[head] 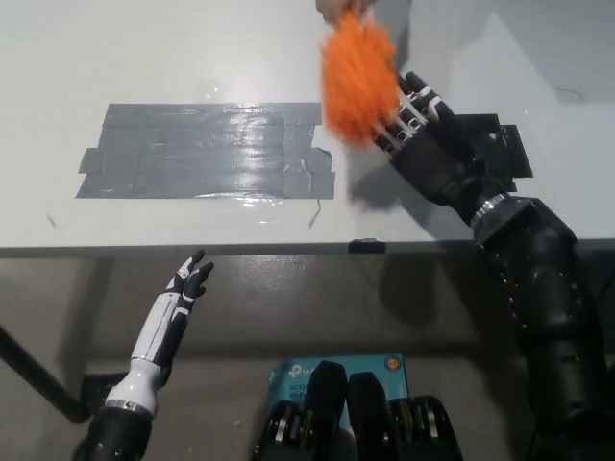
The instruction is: An orange duster is kept infront of the robot in the middle of the table and the robot extends its right arm to grab the duster, picks it up and hands it to a person
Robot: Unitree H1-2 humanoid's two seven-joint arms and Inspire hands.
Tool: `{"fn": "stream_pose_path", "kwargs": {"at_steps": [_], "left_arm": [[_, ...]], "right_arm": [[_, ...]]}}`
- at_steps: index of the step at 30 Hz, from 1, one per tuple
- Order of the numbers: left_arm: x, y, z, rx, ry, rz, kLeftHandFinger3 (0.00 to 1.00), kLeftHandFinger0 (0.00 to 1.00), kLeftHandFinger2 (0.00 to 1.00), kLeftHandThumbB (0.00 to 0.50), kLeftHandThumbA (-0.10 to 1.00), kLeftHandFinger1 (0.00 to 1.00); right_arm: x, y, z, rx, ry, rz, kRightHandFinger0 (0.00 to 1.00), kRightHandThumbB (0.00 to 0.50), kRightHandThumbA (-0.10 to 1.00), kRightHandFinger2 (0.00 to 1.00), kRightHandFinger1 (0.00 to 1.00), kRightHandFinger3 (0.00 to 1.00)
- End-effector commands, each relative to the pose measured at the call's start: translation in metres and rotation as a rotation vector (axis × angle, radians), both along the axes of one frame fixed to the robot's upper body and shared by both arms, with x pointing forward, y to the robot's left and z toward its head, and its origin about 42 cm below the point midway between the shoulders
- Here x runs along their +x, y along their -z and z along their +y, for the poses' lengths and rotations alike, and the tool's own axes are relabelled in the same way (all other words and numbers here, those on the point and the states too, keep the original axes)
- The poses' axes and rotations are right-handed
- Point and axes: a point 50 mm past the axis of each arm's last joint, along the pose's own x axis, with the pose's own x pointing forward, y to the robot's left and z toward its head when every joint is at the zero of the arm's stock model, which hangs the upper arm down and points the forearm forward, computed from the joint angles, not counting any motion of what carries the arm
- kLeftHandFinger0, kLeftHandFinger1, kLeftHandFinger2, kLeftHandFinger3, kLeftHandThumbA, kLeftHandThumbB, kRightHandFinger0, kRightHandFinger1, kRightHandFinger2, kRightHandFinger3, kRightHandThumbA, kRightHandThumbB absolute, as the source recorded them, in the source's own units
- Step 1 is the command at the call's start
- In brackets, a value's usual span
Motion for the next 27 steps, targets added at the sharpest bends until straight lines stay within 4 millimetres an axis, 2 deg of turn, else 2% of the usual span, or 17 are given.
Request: {"fn": "stream_pose_path", "kwargs": {"at_steps": [1,4,5,6,7,9,10,11,13,16,17,19,20,21,24,26,27], "left_arm": [[0.007,-0.015,0.001,0.019,0.024,-0.058,1.0,1.0,0.95,0.113,1.0,1.0],[0.009,-0.016,0.001,0.025,0.027,-0.059,1.0,1.0,0.95,0.114,1.0,1.0],[0.009,-0.016,0.002,0.026,0.027,-0.057,1.0,1.0,0.95,0.117,1.0,1.0],[0.009,-0.016,0.002,0.026,0.026,-0.056,1.0,1.0,0.95,0.118,1.0,1.0],[0.008,-0.016,0.002,0.025,0.023,-0.055,1.0,1.0,0.94,0.126,1.0,1.0],[0.009,-0.016,0.004,0.024,0.02,-0.05,1.0,1.0,0.94,0.136,1.0,1.0],[0.009,-0.015,0.004,0.024,0.019,-0.049,1.0,1.0,0.94,0.136,1.0,1.0],[0.009,-0.015,0.004,0.025,0.019,-0.049,1.0,1.0,0.94,0.136,1.0,1.0],[0.008,-0.014,0.004,0.023,0.021,-0.044,1.0,1.0,0.93,0.139,1.0,1.0],[0.007,-0.012,0.005,0.017,0.023,-0.043,1.0,1.0,0.93,0.131,1.0,1.0],[0.005,-0.011,0.005,0.019,0.021,-0.04,1.0,1.0,0.93,0.133,1.0,1.0],[0.004,-0.01,0.005,0.02,0.02,-0.039,1.0,1.0,0.94,0.132,1.0,1.0],[0.003,-0.007,0.004,0.022,0.02,-0.034,1.0,1.0,0.94,0.132,1.0,1.0],[0.002,-0.005,0.003,0.023,0.02,-0.026,1.0,1.0,0.94,0.132,1.0,1.0],[0.001,-0.004,0.003,0.021,0.019,-0.022,1.0,1.0,0.94,0.119,1.0,1.0],[-0.002,-0.002,0.003,0.015,0.019,-0.022,1.0,1.0,0.94,0.111,1.0,1.0],[-0.003,-0.001,0.002,0.015,0.018,-0.022,1.0,1.0,0.94,0.11,1.0,1.0]], "right_arm": [[-0.01,-0.035,-0.009,-0.052,-0.034,-0.206,1.0,0.5,0.84,1.0,1.0,1.0],[-0.03,-0.046,-0.023,-0.13,0.015,-0.297,1.0,0.5,0.84,1.0,1.0,1.0],[-0.044,-0.053,-0.029,-0.162,0.047,-0.355,1.0,0.483,0.85,1.0,1.0,1.0],[-0.047,-0.054,-0.03,-0.166,0.053,-0.365,1.0,0.483,0.85,1.0,1.0,1.0],[-0.069,-0.061,-0.04,-0.257,0.112,-0.464,1.0,0.452,0.96,1.0,1.0,1.0],[-0.093,-0.067,-0.048,-0.307,0.164,-0.533,1.0,0.461,0.94,1.0,1.0,1.0],[-0.098,-0.067,-0.05,-0.312,0.172,-0.541,1.0,0.463,0.94,1.0,1.0,1.0],[-0.116,-0.063,-0.057,-0.346,0.19,-0.572,1.0,0.476,0.94,1.0,1.0,1.0],[-0.14,-0.054,-0.066,-0.383,0.194,-0.598,1.0,0.475,0.95,1.0,1.0,1.0],[-0.159,-0.037,-0.074,-0.418,0.203,-0.604,1.0,0.461,0.97,1.0,1.0,1.0],[-0.171,-0.023,-0.079,-0.444,0.214,-0.598,1.0,0.449,0.98,1.0,1.0,1.0],[-0.175,-0.017,-0.081,-0.459,0.218,-0.592,1.0,0.441,0.99,1.0,1.0,1.0],[-0.18,-0.006,-0.084,-0.489,0.228,-0.569,1.0,0.384,1.0,1.0,1.0,1.0],[-0.184,0.003,-0.087,-0.51,0.237,-0.549,1.0,0.367,1.0,1.0,1.0,1.0],[-0.184,0.019,-0.09,-0.551,0.259,-0.516,1.0,0.348,1.0,1.0,1.0,1.0],[-0.182,0.038,-0.09,-0.602,0.286,-0.477,1.0,0.298,1.0,1.0,1.0,1.0],[-0.18,0.045,-0.091,-0.641,0.304,-0.462,1.0,0.309,1.0,1.0,1.0,1.0]]}}
